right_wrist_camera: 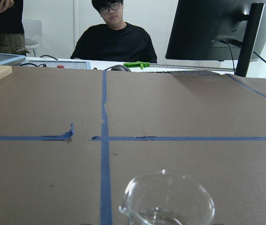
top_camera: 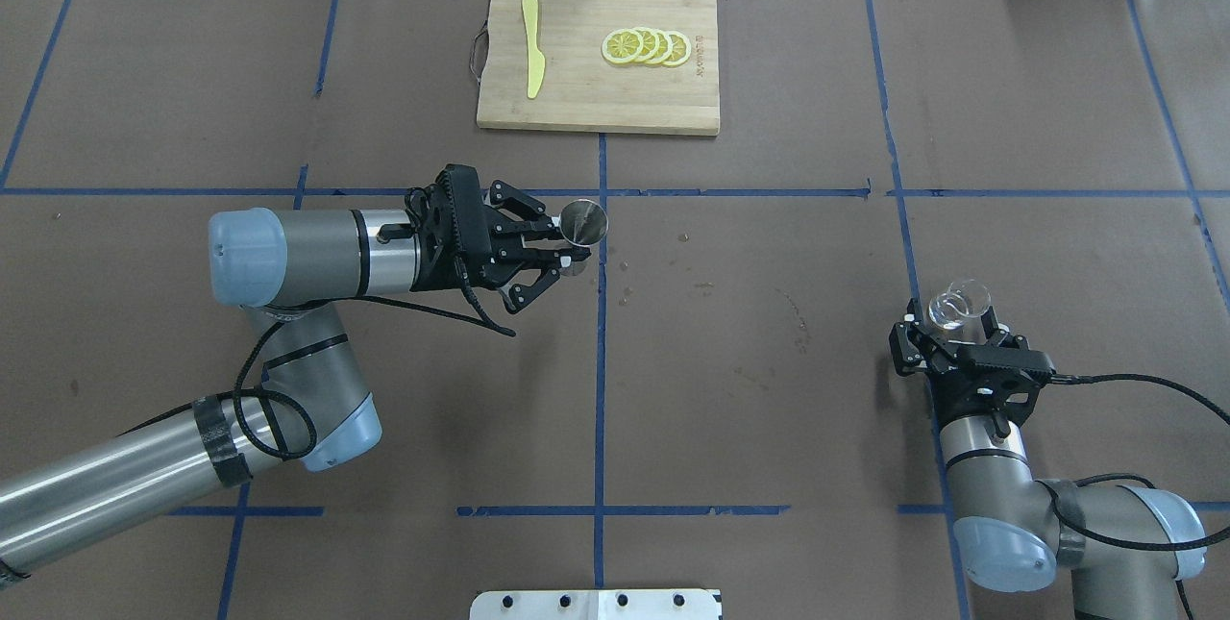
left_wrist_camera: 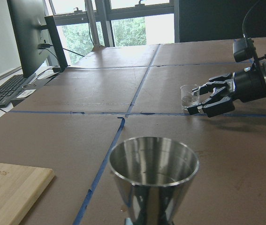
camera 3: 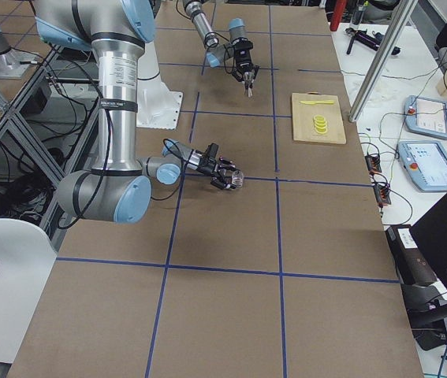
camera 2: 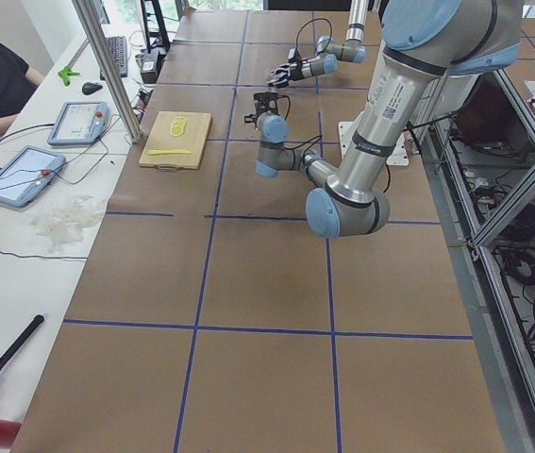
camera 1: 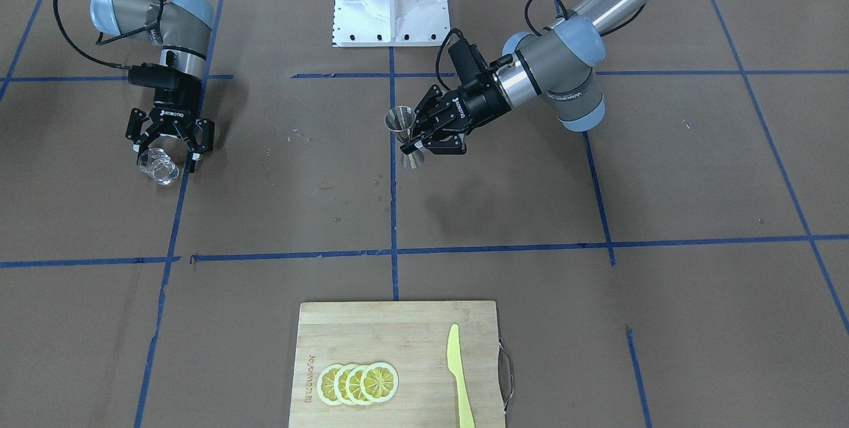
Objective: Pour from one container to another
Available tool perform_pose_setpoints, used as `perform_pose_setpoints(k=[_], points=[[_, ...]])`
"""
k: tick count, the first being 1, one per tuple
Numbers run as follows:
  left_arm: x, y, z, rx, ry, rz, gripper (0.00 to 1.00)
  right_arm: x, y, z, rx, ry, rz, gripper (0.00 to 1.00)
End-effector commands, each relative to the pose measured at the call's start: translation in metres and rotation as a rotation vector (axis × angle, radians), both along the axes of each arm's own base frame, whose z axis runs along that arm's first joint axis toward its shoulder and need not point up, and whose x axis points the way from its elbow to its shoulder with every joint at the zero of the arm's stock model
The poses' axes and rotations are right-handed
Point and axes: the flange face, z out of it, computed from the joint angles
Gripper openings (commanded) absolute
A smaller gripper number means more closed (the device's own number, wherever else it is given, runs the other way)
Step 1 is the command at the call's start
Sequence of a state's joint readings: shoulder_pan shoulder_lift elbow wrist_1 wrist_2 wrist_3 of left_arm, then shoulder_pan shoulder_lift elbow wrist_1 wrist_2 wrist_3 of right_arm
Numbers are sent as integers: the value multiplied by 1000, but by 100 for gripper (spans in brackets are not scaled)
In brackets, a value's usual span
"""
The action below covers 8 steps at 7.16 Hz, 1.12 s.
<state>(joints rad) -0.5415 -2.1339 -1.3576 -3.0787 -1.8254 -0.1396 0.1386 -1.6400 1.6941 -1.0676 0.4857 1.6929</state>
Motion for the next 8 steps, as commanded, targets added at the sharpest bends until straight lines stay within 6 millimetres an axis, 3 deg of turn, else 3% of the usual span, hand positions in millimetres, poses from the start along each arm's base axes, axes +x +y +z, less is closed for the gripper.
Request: perform_pose_setpoints(k=[1, 2, 4, 7, 8], points=[[0, 0, 1, -2, -1, 0, 0, 2, -1, 3, 1, 8, 4, 48], [0, 0, 1, -1, -1, 0, 0, 2, 0, 3, 1, 8, 2, 40], [-1, 0, 0, 0, 3, 0, 0, 4, -1, 4, 1, 13, 2, 0], [-1, 1, 0, 3, 5, 0, 0, 4, -3, -6, 15, -2, 12, 0], [-1, 1, 0, 2, 6, 0, 0, 4, -4, -21, 18, -30, 12, 0]])
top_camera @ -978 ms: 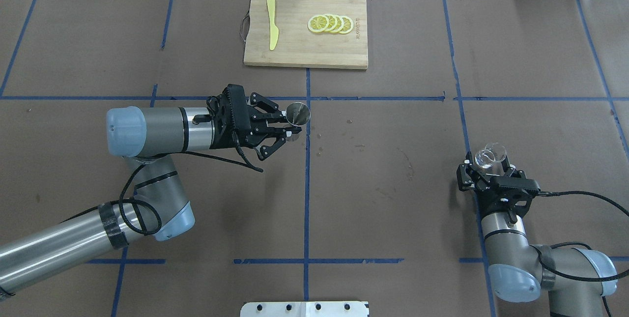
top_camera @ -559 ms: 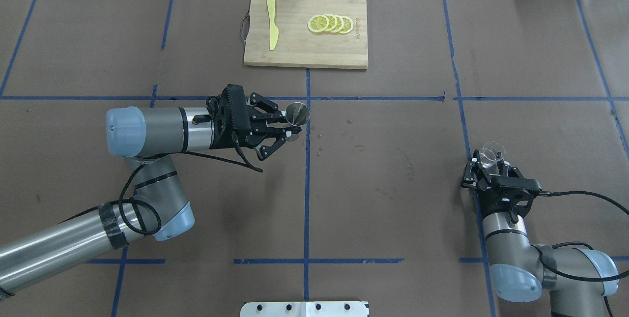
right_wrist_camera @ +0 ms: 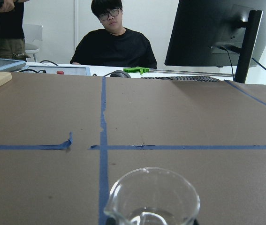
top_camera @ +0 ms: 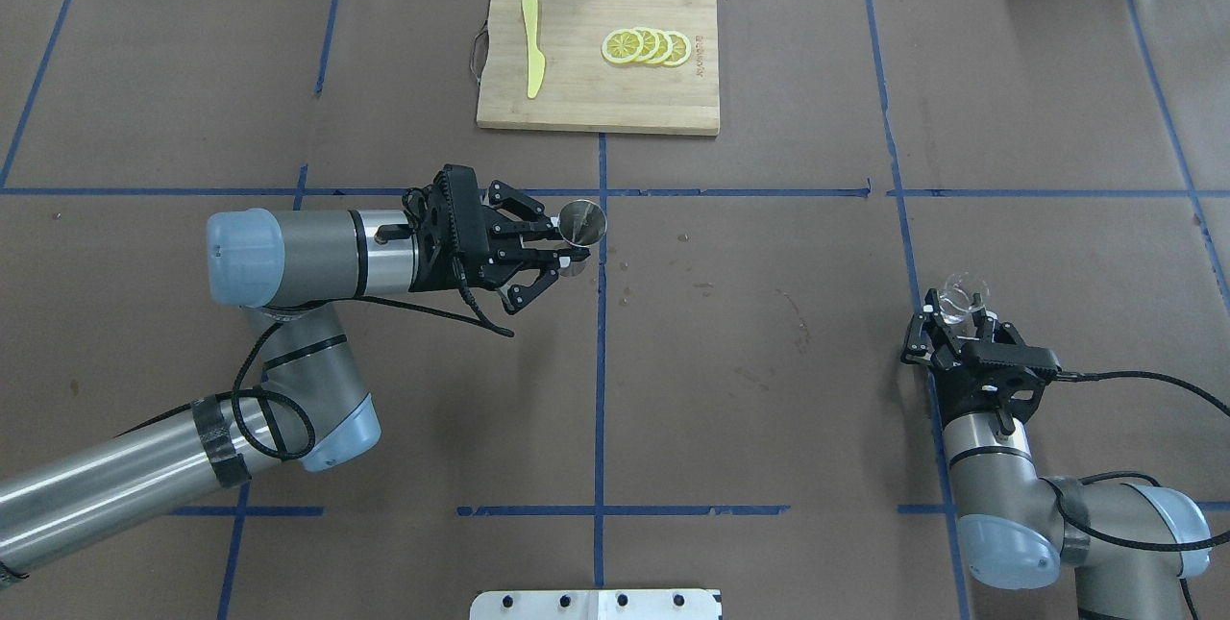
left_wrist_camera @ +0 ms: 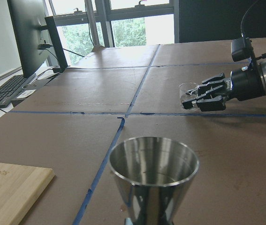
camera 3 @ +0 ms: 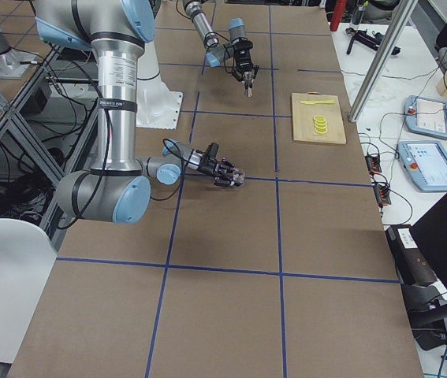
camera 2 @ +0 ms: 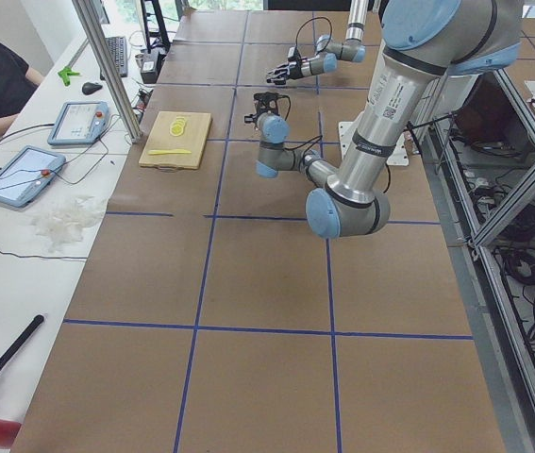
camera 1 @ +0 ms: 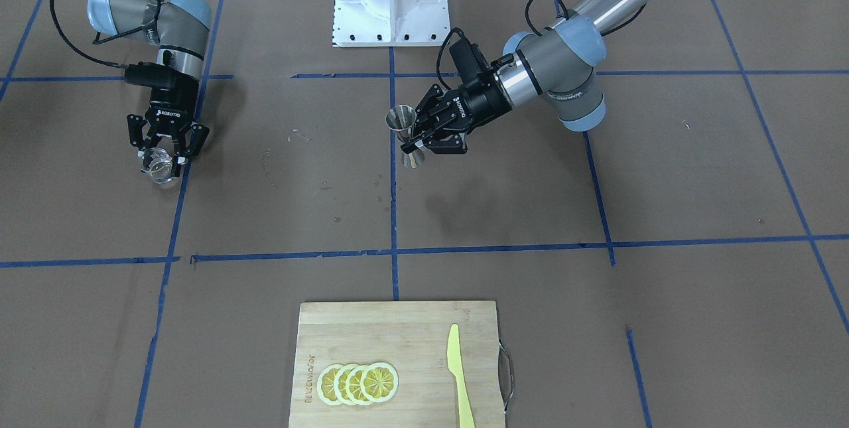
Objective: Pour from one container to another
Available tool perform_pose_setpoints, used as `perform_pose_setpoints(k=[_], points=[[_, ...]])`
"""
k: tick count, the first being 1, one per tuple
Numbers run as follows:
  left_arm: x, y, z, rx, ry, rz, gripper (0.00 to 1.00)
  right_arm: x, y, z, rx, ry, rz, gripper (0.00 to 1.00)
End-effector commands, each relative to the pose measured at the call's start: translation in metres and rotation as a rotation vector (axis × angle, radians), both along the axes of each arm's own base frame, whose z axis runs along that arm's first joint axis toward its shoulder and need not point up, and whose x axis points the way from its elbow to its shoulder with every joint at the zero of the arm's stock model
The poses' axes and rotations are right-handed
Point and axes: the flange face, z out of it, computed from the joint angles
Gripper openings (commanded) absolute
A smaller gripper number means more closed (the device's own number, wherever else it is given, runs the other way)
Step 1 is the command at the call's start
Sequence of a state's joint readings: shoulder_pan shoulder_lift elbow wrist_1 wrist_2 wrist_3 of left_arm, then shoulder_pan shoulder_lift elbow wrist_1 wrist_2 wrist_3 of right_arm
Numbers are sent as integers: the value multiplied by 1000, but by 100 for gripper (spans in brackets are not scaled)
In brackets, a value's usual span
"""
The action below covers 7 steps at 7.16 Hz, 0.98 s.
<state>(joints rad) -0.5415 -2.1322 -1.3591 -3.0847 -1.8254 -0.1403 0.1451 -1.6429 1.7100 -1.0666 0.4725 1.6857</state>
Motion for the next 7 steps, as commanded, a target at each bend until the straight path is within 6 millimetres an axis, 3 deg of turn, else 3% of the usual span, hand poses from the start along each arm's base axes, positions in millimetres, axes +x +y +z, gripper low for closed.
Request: perform_pose_setpoints(k=[1, 4, 6, 7], points=[[0, 0, 0, -1, 0, 0, 0, 7, -9, -25, 11, -56, 15, 0], [0, 1, -2, 1, 3, 2, 0, 31, -17, -55, 160, 26, -123, 0], [1, 2, -2, 2, 4, 3, 0, 31, -15, -64, 197, 52, -151, 0], [1, 2, -1, 0, 2, 3, 0, 24, -21, -80, 230, 164, -185, 0]])
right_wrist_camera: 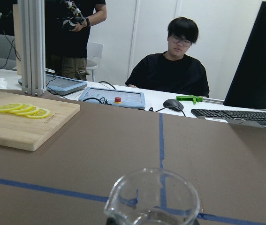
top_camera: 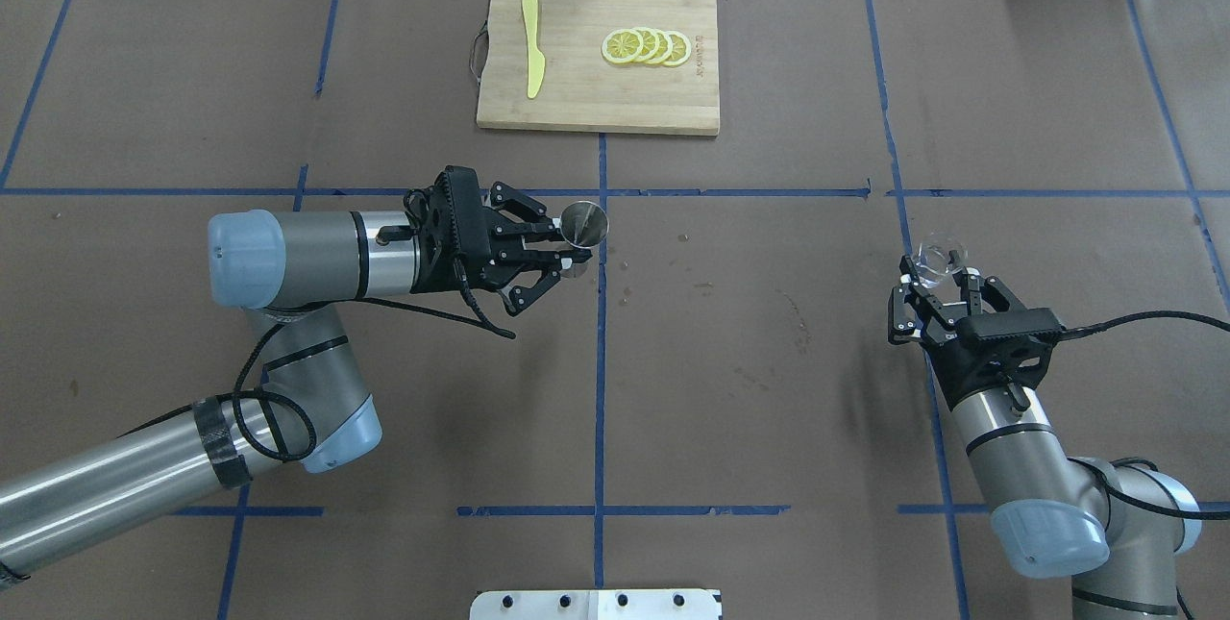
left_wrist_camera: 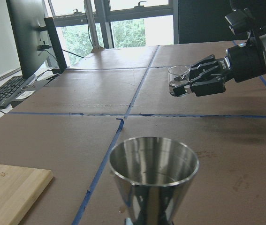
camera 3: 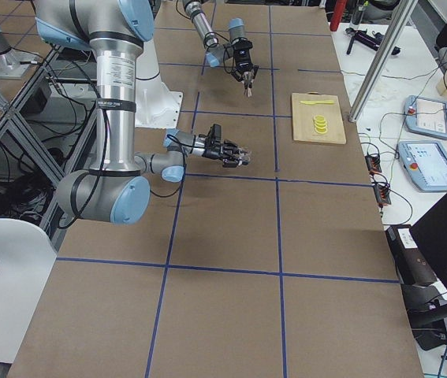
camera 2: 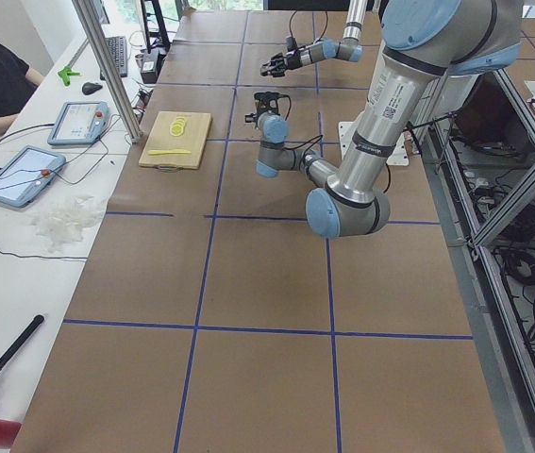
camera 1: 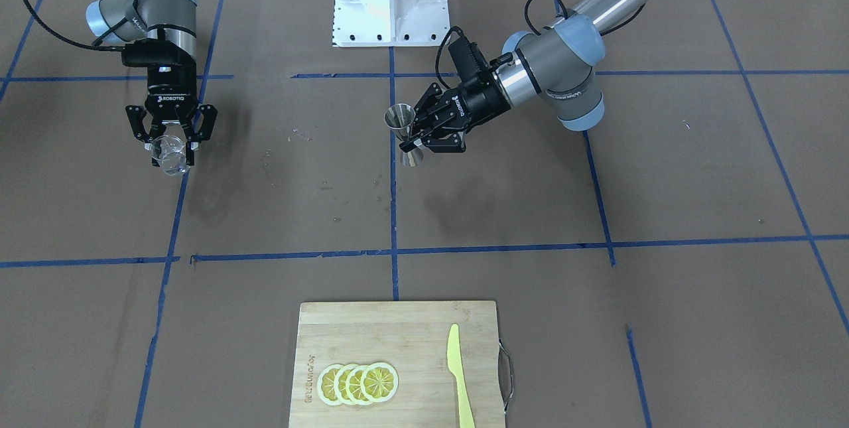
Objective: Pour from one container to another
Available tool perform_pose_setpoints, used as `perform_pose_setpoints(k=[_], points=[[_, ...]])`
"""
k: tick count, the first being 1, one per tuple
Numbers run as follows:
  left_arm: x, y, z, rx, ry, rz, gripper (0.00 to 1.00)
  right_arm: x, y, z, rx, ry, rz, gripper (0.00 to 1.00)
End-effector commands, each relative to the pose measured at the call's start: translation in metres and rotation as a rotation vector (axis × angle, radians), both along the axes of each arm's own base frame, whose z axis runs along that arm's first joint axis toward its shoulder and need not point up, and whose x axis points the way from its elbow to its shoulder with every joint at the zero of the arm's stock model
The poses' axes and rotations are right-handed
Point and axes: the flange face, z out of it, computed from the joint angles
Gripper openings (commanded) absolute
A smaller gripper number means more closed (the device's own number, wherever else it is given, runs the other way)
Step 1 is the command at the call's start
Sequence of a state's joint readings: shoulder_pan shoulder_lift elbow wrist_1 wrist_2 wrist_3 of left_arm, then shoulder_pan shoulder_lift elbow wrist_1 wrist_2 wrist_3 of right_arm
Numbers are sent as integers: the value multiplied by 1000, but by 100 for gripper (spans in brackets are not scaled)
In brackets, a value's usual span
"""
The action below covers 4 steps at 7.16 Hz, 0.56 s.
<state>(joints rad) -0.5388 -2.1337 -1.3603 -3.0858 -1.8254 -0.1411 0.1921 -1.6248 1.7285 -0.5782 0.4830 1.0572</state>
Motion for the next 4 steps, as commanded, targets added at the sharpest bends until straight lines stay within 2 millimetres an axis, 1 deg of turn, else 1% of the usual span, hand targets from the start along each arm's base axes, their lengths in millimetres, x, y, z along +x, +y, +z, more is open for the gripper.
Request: perform_pose_setpoints(k=[1, 2, 3, 4], points=[[1, 0, 1, -1, -2, 0, 0, -24, -20, -61, 99, 155, -27, 0], [1, 0, 2, -3, -4, 0, 0, -36, -24, -86, 111, 118, -22, 0], [3, 2, 3, -4, -5, 4, 0, -44, -26, -104, 119, 82, -18, 0], [5, 4, 3, -5, -7, 8, 0, -51, -32, -128, 128, 48, -7, 0]])
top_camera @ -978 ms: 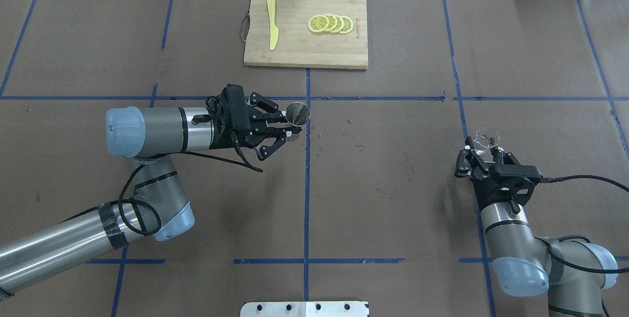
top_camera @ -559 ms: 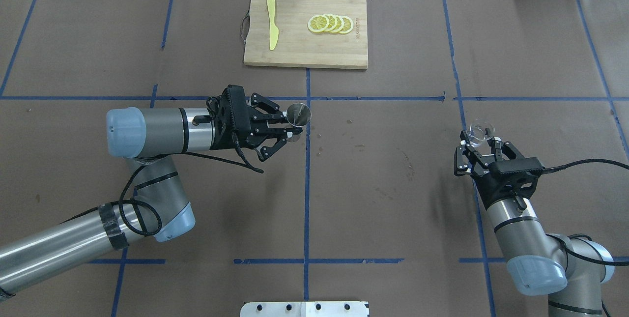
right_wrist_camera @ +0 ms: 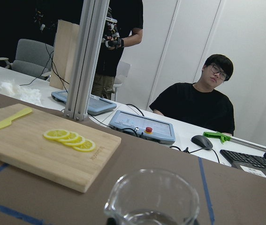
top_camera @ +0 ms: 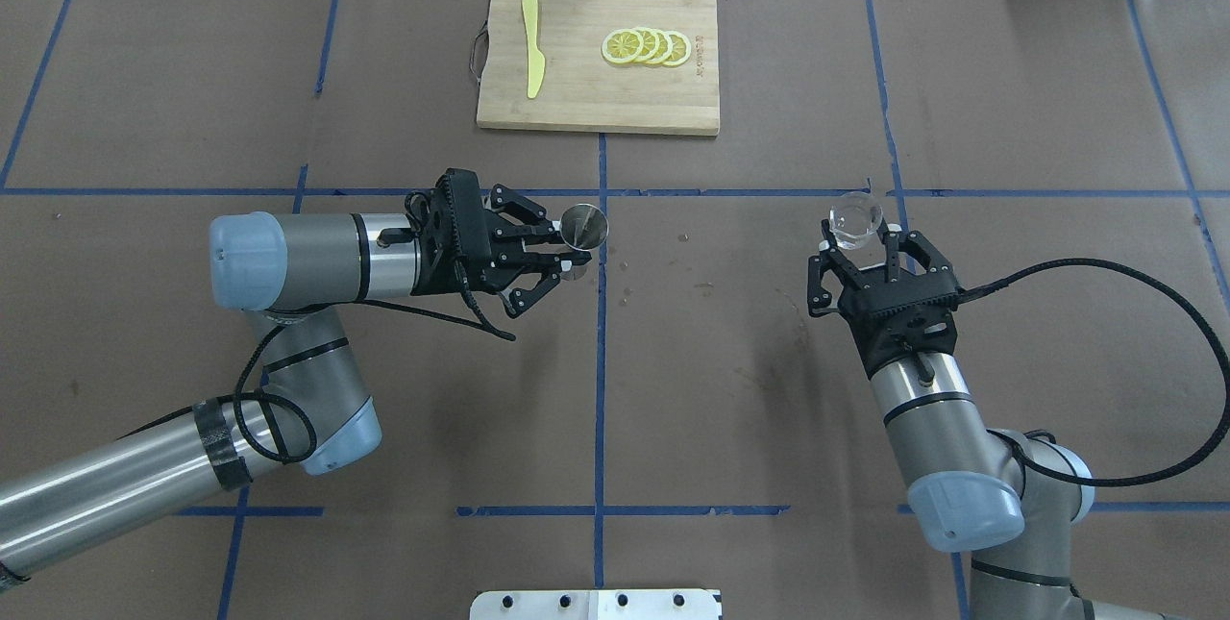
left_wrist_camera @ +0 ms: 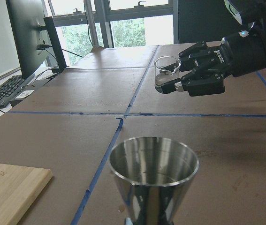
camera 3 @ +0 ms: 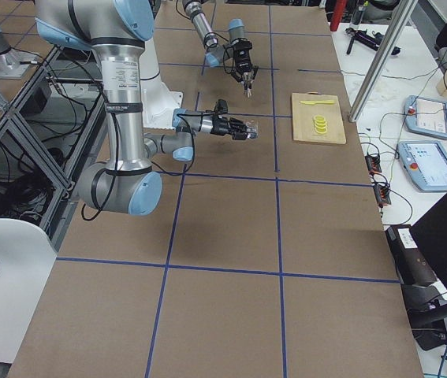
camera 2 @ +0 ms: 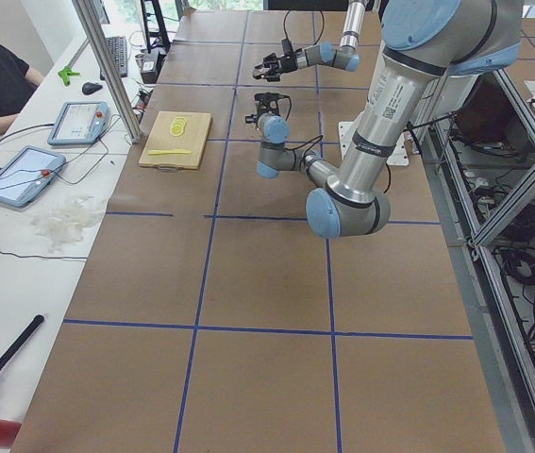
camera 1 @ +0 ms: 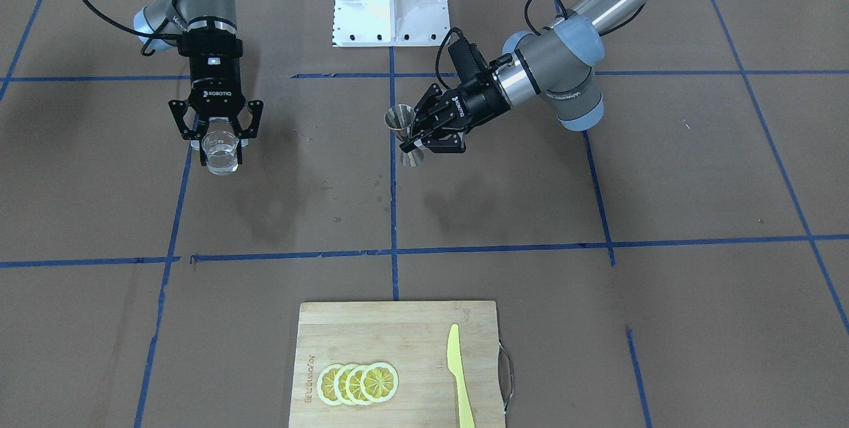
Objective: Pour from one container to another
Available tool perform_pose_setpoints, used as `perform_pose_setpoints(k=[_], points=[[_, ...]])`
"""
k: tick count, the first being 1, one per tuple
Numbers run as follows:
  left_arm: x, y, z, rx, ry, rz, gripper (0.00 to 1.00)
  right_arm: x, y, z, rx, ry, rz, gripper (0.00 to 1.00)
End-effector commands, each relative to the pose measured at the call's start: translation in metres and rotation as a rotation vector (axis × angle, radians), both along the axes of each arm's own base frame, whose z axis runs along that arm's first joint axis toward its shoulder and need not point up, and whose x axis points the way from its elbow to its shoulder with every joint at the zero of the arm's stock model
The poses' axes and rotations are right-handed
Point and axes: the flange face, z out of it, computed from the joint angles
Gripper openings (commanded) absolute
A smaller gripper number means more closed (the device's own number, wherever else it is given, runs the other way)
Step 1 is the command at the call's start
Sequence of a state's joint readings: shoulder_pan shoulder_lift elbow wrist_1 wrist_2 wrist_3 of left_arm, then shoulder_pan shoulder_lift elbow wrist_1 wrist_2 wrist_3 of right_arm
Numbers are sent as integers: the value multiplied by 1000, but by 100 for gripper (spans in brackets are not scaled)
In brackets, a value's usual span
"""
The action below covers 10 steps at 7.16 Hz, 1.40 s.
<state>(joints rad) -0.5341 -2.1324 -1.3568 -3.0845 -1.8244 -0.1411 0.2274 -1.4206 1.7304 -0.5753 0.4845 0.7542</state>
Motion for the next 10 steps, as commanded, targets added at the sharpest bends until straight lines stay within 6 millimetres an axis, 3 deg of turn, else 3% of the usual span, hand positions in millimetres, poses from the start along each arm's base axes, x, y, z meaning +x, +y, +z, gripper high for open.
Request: perform_pose_setpoints(k=[1, 2, 6, 7, 10], points=[[4, 3, 2, -3, -4, 6, 0, -25, -17, -60, 5, -3, 20, 0], [4, 2, 3, -4, -6, 6, 0, -37, -25, -84, -3, 27, 28, 0], [13, 12, 2, -13, -1, -5, 0, -64, -43, -153, -49, 156, 17, 0], [14, 13, 2, -14, 0, -3, 0, -64, -44, -160, -58, 183, 13, 0], [14, 11, 4, -84, 6, 12, 0, -73, -34, -152, -73, 242, -5, 0]])
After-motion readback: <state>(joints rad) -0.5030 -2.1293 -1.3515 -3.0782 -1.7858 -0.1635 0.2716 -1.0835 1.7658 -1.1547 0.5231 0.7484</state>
